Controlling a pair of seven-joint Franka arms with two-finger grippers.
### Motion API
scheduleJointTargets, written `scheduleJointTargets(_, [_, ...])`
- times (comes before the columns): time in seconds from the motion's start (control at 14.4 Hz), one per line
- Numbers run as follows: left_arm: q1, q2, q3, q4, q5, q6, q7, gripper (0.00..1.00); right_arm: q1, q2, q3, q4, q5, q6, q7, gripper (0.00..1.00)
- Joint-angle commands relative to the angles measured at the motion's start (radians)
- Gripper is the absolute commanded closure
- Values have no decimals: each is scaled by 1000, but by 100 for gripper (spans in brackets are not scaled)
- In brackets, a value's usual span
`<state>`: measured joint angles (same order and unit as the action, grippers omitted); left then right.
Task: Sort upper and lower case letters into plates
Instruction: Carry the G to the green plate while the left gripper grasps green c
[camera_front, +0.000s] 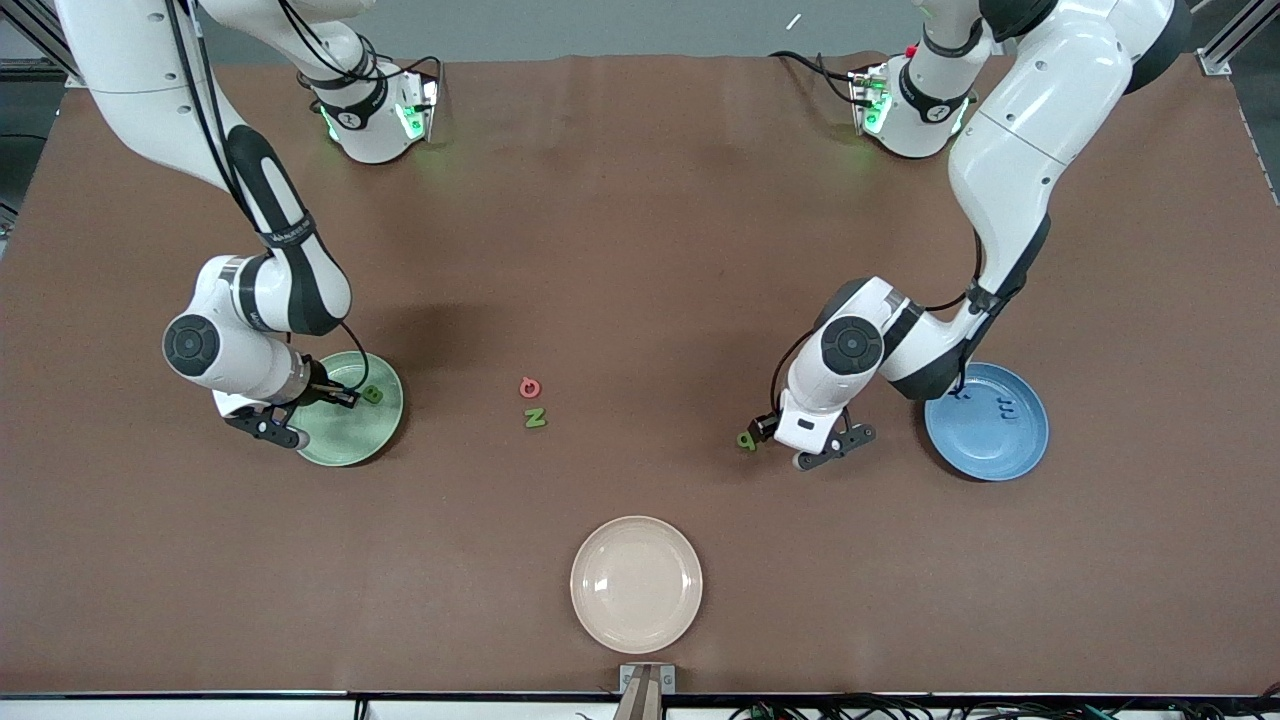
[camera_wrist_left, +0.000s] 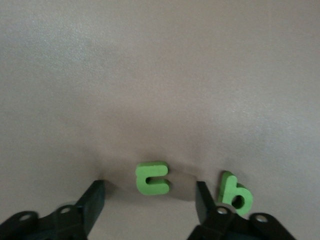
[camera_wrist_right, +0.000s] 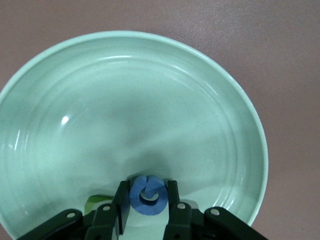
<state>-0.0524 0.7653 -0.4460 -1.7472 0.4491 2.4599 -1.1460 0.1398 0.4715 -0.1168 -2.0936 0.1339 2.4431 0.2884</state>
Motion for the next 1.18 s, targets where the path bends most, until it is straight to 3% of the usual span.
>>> scheduleJointTargets(0.0, [-35, 12, 33, 35, 6, -18, -11, 28, -6, -16, 3, -23, -5, 4, -6, 93])
scheduleJointTargets(0.14, [-35, 12, 33, 41, 6, -18, -11, 38, -8, -16, 3, -25, -7, 4, -6, 89])
scheduleJointTargets(0.21, [-35, 12, 35, 44, 8, -16, -9, 41, -9, -14, 3, -23, -7, 2, -6, 69])
scheduleJointTargets(0.28, [-35, 12, 35, 51, 10, -18, -9, 45, -9, -16, 3, -22, -5, -1, -6, 29])
scheduleJointTargets(0.35, [-35, 12, 35, 54, 11, -18, -9, 48, -9, -19, 3, -19, -7, -12, -6, 0])
scheduleJointTargets(0.62, [-37, 12, 36, 52, 13, -16, -8, 58, 1, -74, 5, 76, 0, -215, 26, 0])
scheduleJointTargets(0.83, [-41, 16, 42, 52, 39, -16, -9, 67, 39, -105, 16, 176, 6, -370, 159, 0])
scheduleJointTargets(0.97, [-41, 16, 46, 54, 45, -16, -9, 81, 102, -108, 22, 195, 9, -380, 274, 0])
scheduleJointTargets(1.11, [-38, 5, 46, 54, 46, -16, -1, 85, 179, -102, 28, 199, 9, -337, 291, 0])
